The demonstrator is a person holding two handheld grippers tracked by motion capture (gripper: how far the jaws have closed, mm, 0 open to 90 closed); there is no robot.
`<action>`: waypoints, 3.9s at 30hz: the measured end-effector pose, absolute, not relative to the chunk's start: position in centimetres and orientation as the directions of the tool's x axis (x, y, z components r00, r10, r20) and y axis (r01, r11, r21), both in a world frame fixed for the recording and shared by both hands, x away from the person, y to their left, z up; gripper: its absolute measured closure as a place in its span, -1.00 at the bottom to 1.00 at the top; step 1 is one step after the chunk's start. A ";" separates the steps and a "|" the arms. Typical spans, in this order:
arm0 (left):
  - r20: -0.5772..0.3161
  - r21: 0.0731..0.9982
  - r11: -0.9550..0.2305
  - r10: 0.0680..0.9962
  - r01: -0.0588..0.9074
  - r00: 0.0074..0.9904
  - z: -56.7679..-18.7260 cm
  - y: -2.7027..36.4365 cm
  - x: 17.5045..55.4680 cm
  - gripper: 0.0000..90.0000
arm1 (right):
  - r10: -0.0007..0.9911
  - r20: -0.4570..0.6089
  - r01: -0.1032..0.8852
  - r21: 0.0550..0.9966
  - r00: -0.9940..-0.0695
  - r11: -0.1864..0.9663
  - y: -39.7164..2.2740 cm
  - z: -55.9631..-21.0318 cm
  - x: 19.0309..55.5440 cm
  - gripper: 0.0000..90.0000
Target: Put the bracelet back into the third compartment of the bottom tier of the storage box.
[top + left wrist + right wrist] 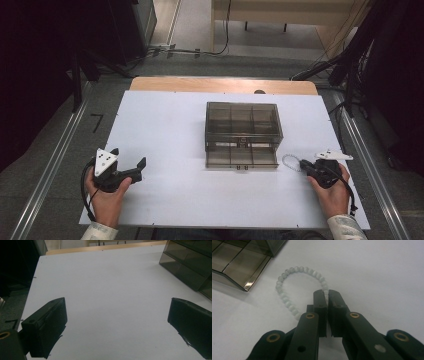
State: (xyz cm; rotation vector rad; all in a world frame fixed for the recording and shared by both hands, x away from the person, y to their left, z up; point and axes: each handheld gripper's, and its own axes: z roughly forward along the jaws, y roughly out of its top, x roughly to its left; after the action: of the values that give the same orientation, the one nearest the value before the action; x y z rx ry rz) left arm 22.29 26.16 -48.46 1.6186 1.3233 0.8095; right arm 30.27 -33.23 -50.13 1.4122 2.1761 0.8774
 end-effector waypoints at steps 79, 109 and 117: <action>-0.042 0.910 -0.053 0.975 0.410 0.220 -48.4 26.2 22.2 -0.94 | 0.899 -0.012 0.532 0.803 -0.438 0.269 -33.4 -46.4 28.3 0.86; -0.040 0.911 -0.054 0.975 0.410 0.218 -48.4 26.2 22.2 -0.94 | 0.889 0.001 0.491 0.834 -0.458 0.252 -32.5 -45.5 28.2 0.86; -0.040 0.911 -0.055 0.975 0.409 0.219 -48.5 26.3 22.2 -0.94 | 0.884 0.007 0.481 0.841 -0.467 0.247 -32.2 -45.1 28.1 0.86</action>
State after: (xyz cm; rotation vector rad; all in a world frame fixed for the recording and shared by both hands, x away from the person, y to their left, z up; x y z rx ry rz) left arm 22.21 26.26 -48.46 1.6164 1.3280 0.8112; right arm 28.10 -32.22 -45.14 1.2411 2.0504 1.1247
